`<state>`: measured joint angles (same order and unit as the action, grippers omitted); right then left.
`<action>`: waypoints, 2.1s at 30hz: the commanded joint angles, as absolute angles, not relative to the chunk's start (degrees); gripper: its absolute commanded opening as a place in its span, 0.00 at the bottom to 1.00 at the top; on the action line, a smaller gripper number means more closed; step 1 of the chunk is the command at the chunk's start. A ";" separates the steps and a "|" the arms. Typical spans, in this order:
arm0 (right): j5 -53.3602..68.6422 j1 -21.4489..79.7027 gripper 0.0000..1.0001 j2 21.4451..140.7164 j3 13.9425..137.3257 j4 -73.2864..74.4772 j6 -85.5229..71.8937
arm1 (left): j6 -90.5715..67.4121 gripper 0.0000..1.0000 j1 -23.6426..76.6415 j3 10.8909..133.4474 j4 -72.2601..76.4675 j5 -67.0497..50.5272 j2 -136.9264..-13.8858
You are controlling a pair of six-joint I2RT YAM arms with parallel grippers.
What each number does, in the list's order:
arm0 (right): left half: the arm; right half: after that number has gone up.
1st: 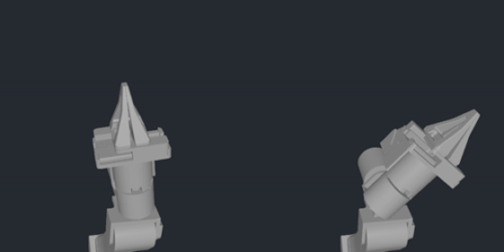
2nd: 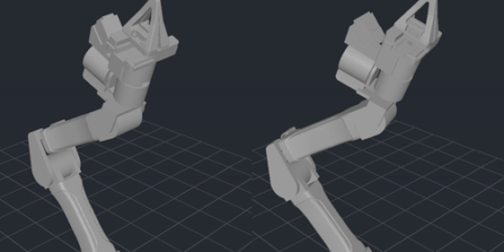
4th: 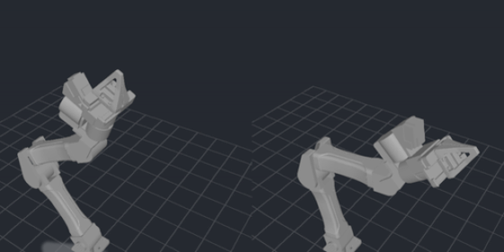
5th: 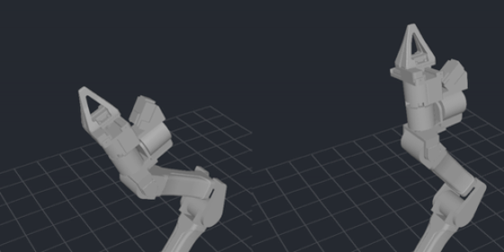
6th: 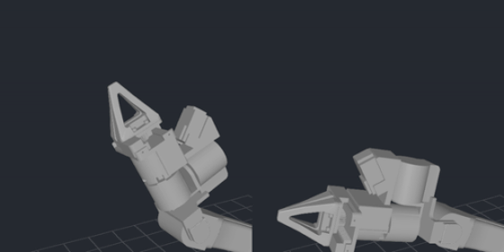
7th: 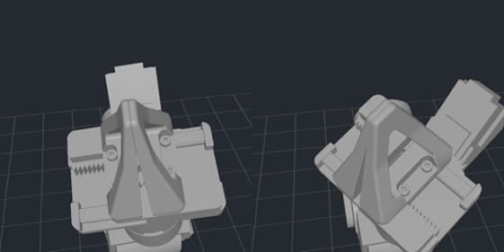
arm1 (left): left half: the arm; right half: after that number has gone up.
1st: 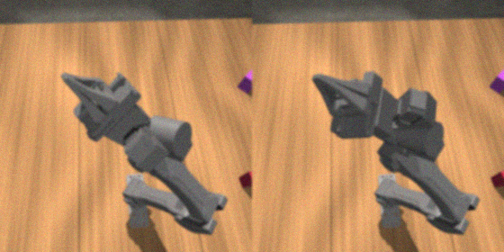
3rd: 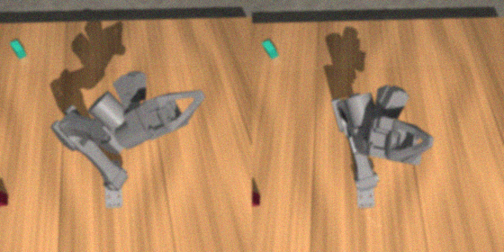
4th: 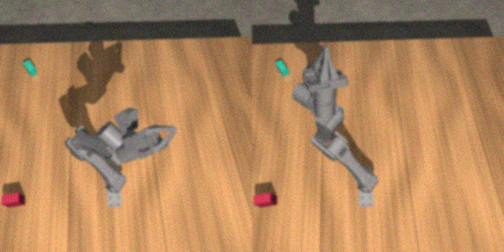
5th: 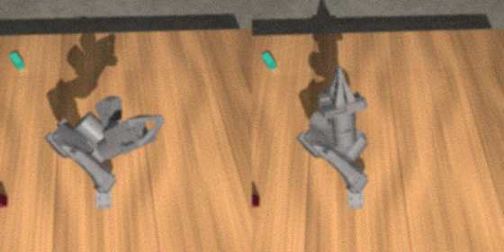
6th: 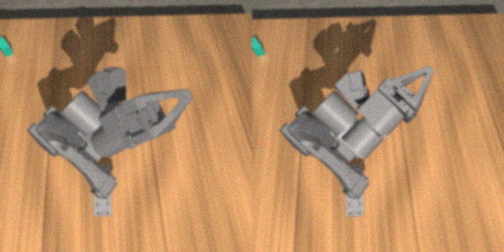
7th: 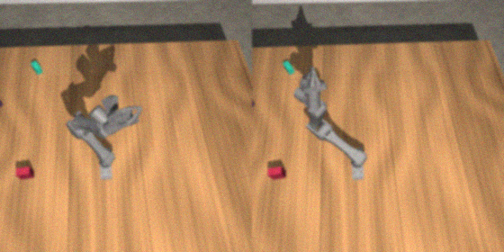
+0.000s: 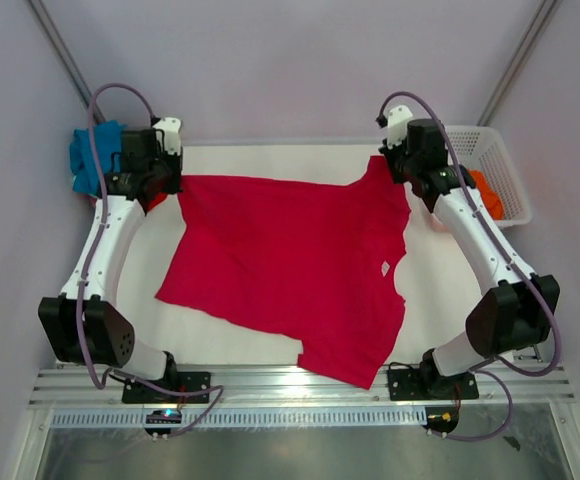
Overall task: Fold and stack the t-shirts
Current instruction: Flatten the tshirt out
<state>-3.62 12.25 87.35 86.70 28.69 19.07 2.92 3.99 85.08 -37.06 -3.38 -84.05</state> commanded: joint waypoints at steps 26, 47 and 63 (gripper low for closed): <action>-15.19 11.69 0.03 126.54 111.08 9.49 17.57 | -1.85 0.00 3.87 114.77 -15.91 10.36 -130.50; -25.31 11.43 0.03 136.40 116.98 5.28 23.11 | 0.53 0.00 3.95 119.97 -15.82 19.16 -135.53; -28.20 11.43 0.03 139.75 121.02 3.34 28.21 | 2.99 0.00 3.96 123.92 -17.75 15.03 -137.72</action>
